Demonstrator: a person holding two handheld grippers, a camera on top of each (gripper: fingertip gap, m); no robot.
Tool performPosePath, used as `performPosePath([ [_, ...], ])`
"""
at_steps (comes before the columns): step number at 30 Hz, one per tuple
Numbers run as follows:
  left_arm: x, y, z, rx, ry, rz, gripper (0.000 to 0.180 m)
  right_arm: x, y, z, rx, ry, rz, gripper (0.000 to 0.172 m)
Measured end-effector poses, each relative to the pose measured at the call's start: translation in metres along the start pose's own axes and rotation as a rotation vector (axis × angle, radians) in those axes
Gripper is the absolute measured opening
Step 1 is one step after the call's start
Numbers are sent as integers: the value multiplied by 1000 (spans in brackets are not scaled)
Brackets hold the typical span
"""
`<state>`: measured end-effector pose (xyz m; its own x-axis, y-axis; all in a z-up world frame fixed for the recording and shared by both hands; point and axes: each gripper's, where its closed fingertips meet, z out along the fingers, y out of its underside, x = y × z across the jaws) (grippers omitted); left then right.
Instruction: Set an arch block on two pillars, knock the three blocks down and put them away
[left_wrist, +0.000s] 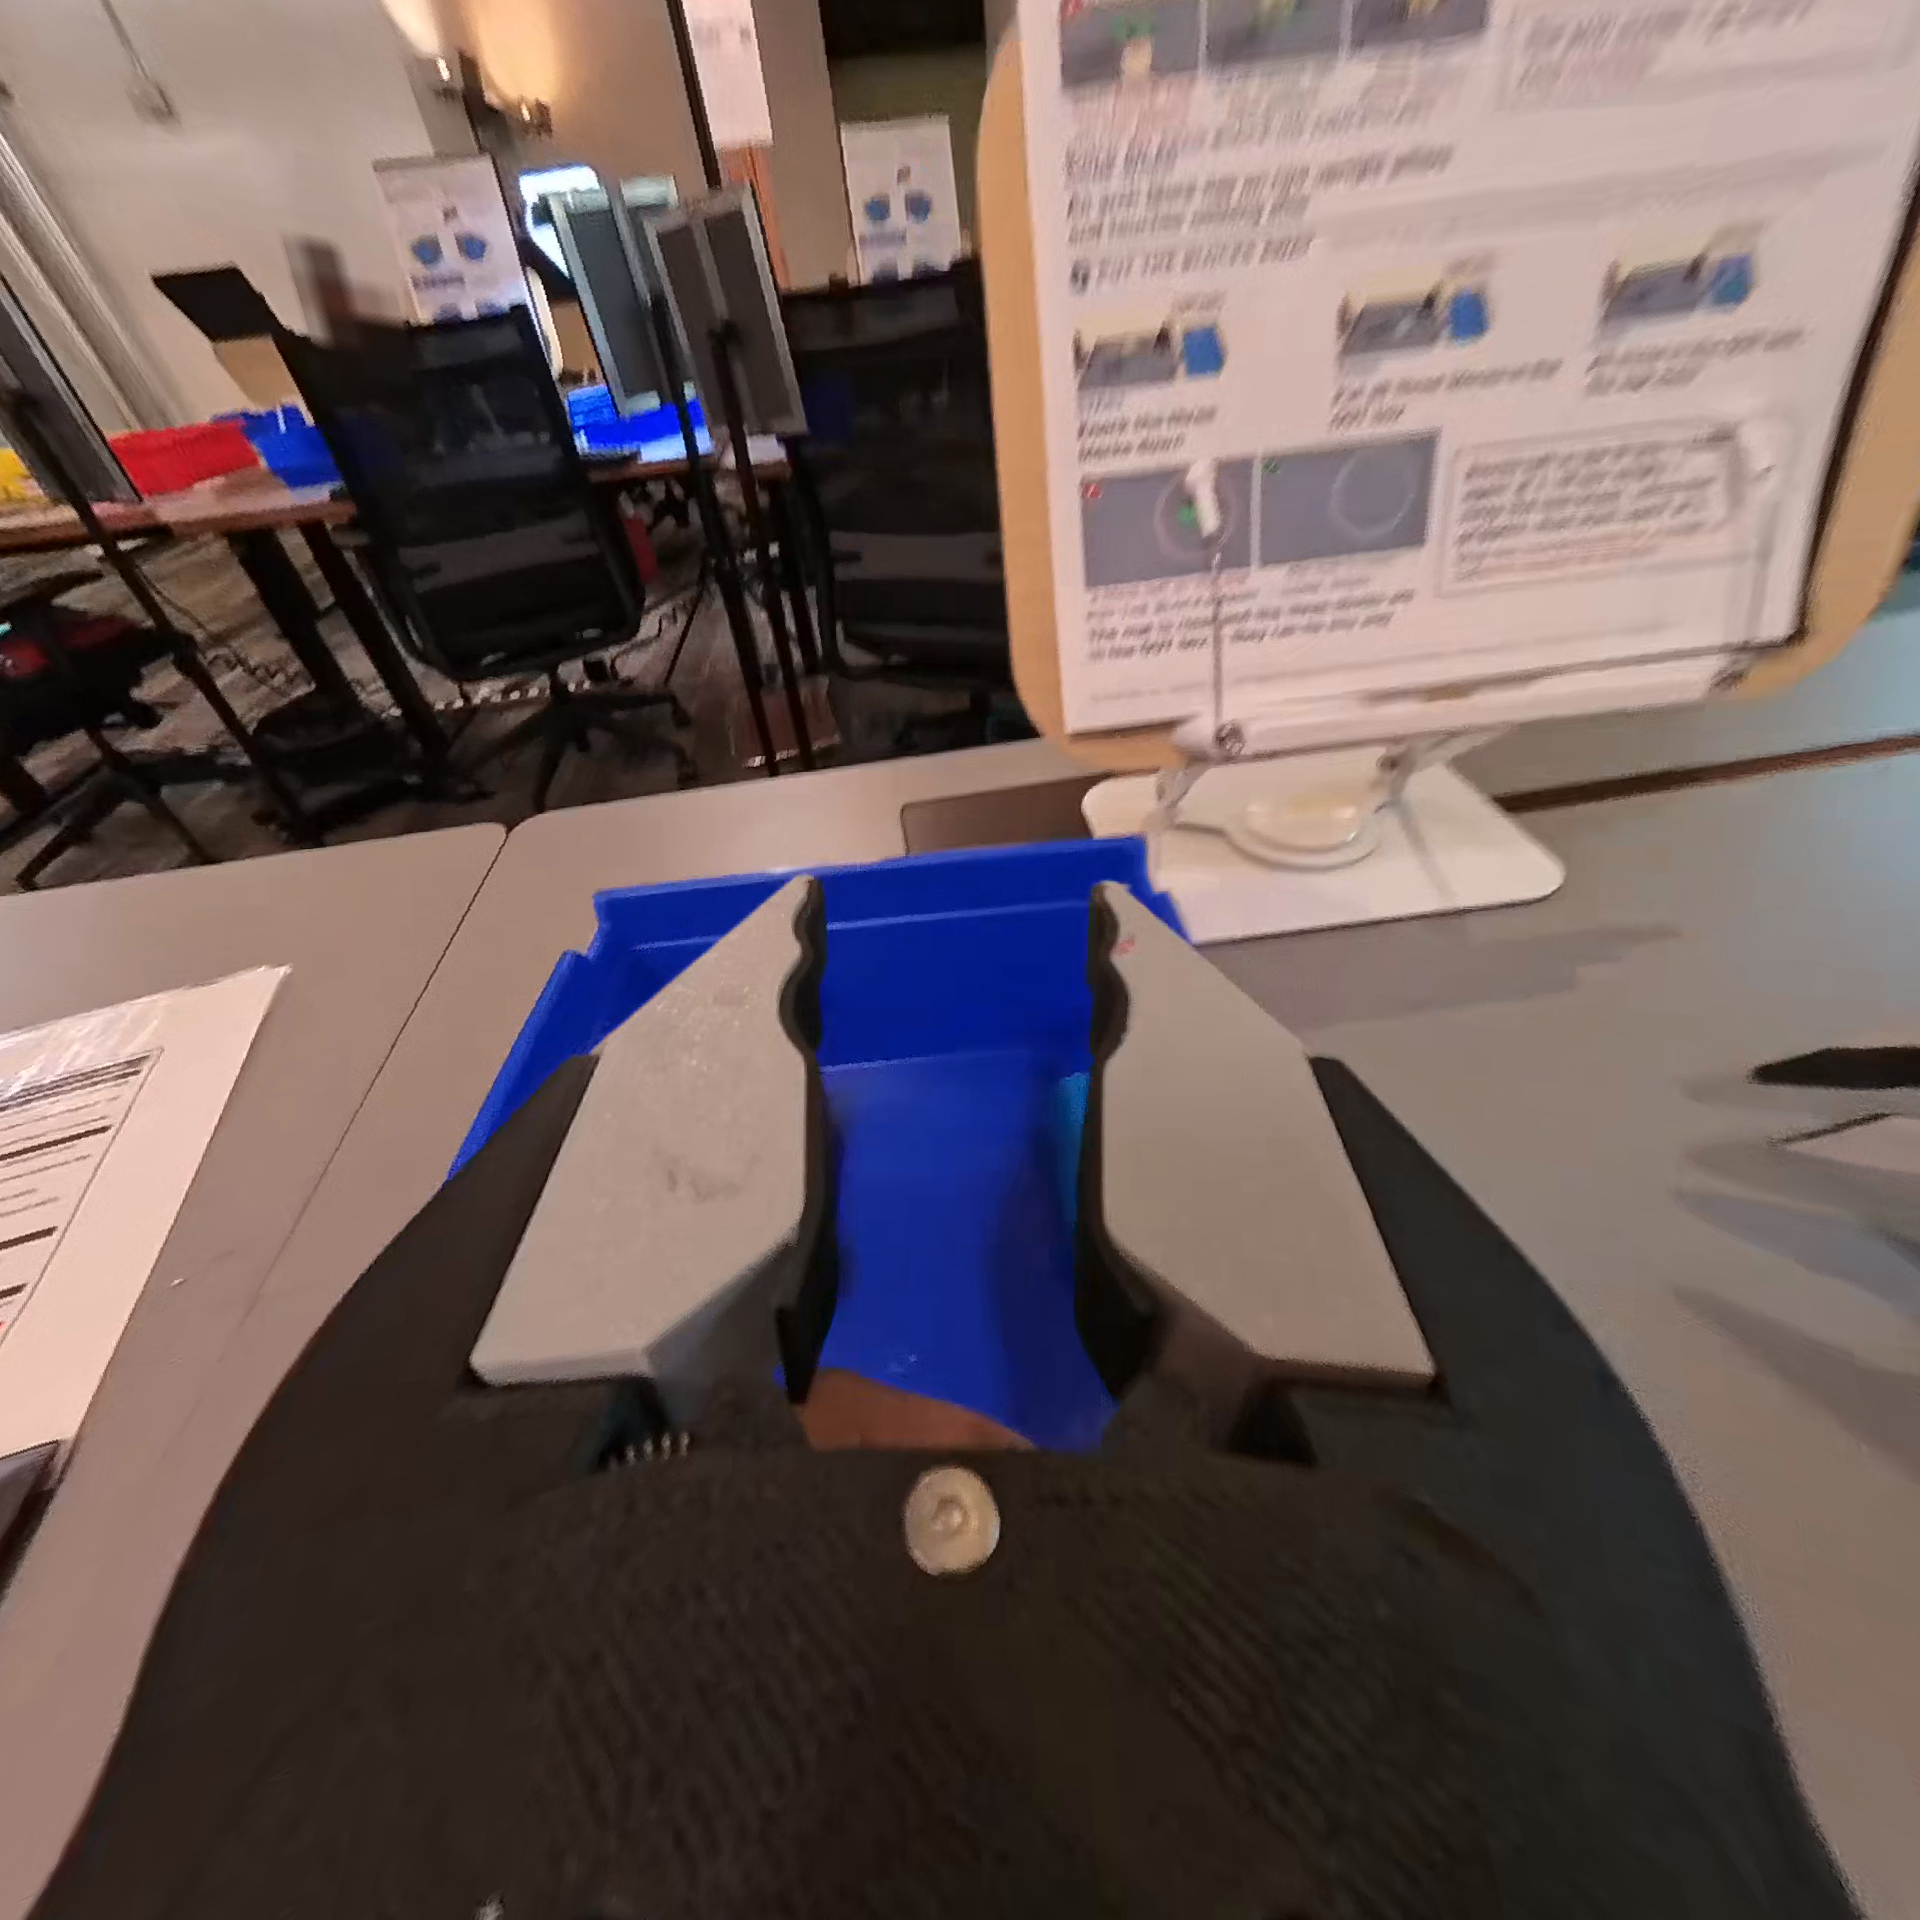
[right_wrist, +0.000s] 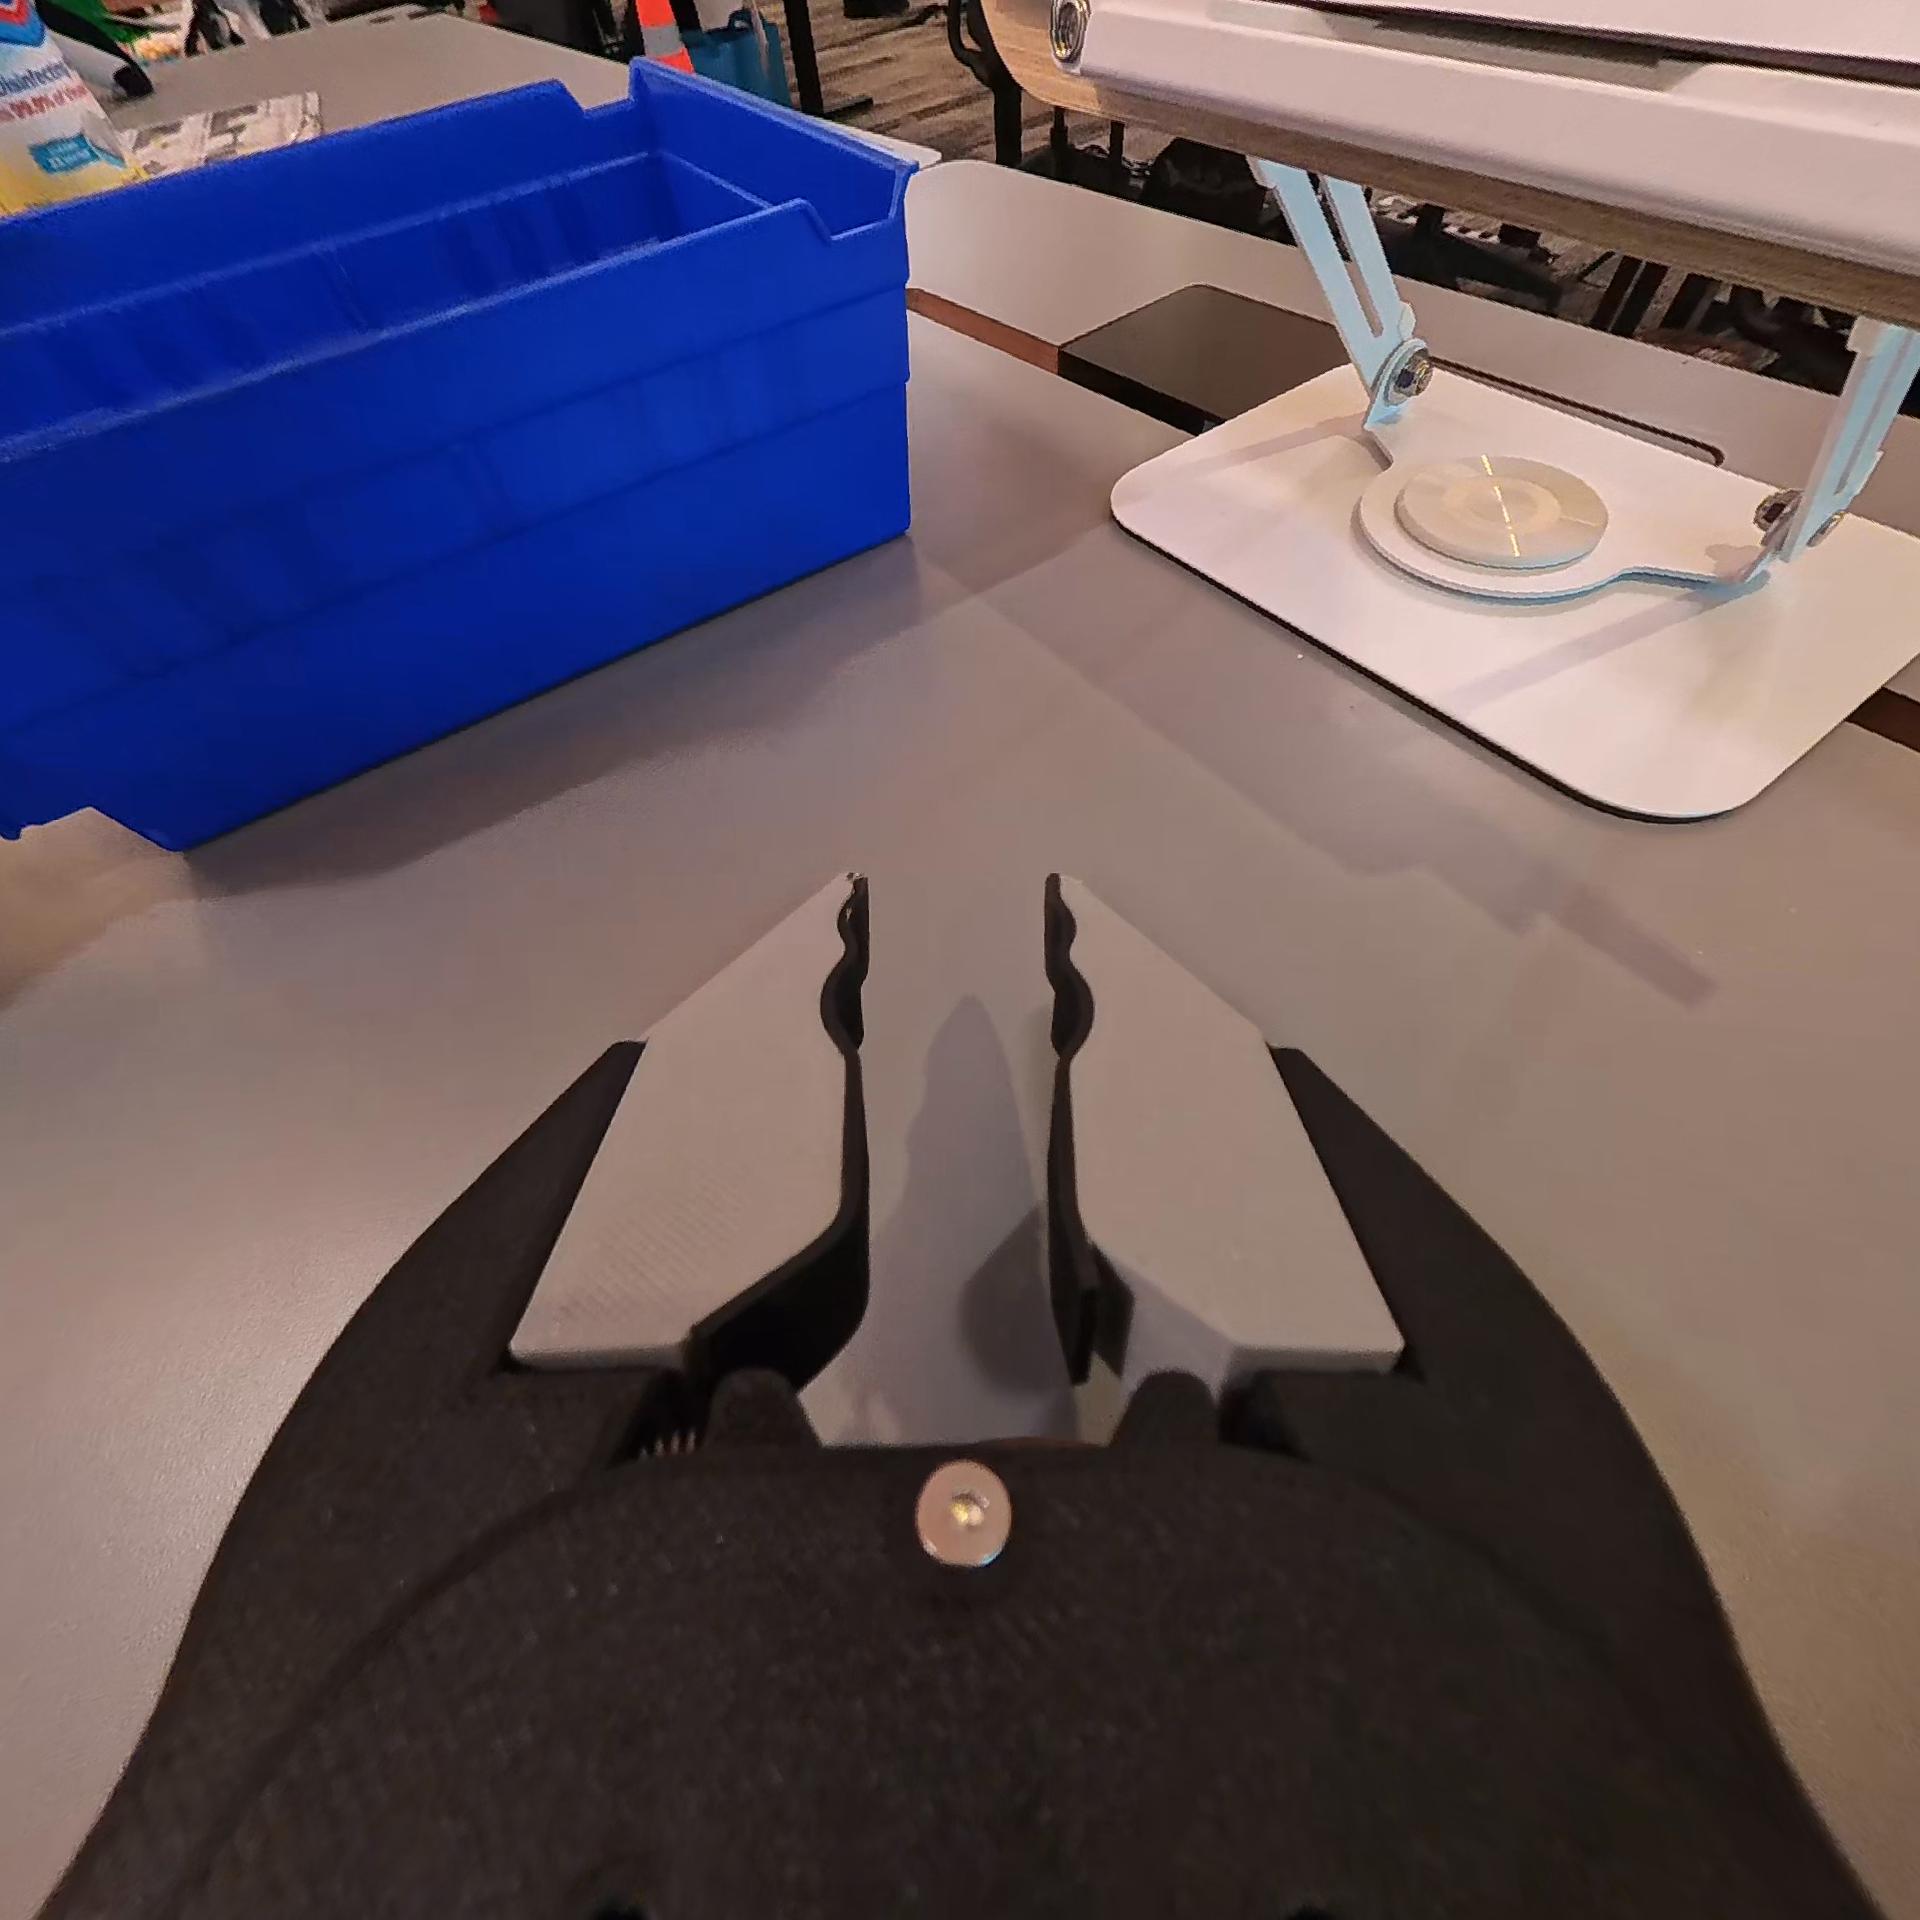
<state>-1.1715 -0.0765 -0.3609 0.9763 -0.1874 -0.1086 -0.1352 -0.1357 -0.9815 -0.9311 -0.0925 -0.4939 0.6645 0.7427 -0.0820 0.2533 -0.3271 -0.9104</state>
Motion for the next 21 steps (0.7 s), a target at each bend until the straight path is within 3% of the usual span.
performPosePath([
  [4, -26, 16, 25, -150, -30, 59, 53, 0, -1, 0, 4, 2, 0, 31],
  [13, -37, 29, 50, -278, -7, 92, 61, -1, 2, 2, -18, -18, 11, 31],
  [21, -20, 7, 49, -236, 38, 147, 62, -1, 2, 2, -18, -13, 5, 31],
])
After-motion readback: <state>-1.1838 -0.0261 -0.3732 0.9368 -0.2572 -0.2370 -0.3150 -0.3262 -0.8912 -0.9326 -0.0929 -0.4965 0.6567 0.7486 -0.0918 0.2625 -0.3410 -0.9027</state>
